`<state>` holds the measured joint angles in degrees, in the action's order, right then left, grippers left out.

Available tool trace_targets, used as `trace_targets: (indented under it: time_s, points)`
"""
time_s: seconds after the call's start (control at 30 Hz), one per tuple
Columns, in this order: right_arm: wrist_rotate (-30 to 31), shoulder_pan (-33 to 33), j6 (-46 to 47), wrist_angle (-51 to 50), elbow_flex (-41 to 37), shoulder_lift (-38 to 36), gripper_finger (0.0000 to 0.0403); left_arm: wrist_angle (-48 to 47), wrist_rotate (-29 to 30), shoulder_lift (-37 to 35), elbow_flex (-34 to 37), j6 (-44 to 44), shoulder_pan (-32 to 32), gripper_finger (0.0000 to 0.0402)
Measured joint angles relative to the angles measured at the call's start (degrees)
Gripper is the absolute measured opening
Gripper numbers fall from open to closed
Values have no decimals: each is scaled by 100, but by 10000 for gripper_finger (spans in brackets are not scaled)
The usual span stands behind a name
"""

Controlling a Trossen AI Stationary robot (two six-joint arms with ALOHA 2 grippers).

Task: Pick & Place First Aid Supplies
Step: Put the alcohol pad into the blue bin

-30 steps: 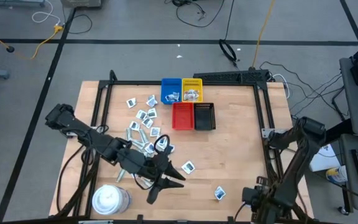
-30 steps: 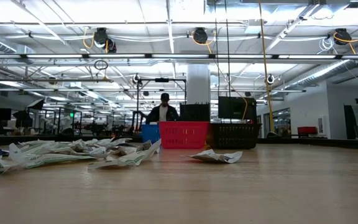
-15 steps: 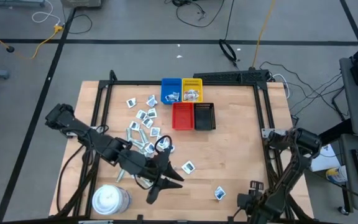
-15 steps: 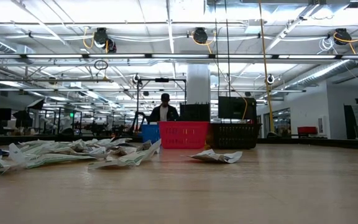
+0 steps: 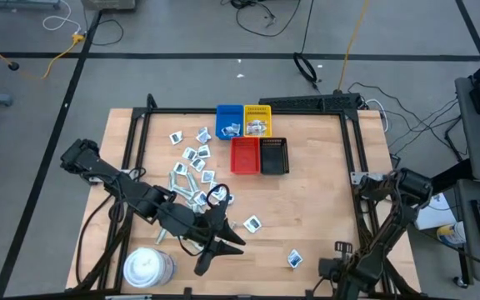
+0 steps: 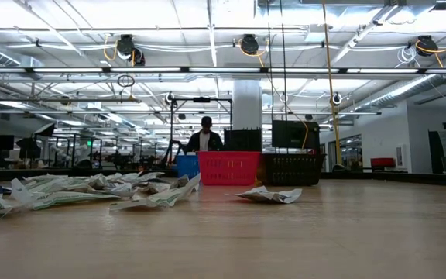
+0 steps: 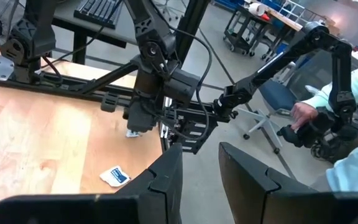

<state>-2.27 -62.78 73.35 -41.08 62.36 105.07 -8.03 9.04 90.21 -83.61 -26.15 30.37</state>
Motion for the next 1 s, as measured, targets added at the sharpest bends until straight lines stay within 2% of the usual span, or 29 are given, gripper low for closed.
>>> trace_targets:
  time_s: [0.13, 0.37, 0.57, 0.8, 1.0]
  points:
    - [563, 17, -76, -117, -4, -255, 4, -161, 2, 0, 0, 13, 0, 108]
    - [2714, 207, 48, -594, -13, -1440, 1, -299, 139, 0, 0, 384, 19, 108]
    - [4168, 515, -868, -312, -19, -2224, 1, -354, 473, 0, 0, 625, 37, 108]
    - [4618, 991, -2478, 930, -23, -2567, 1, -407, 773, 0, 0, 699, 37, 108]
    - [4550, 1439, -4202, 2695, -19, -2583, 0, -411, 811, 0, 0, 767, 35, 108]
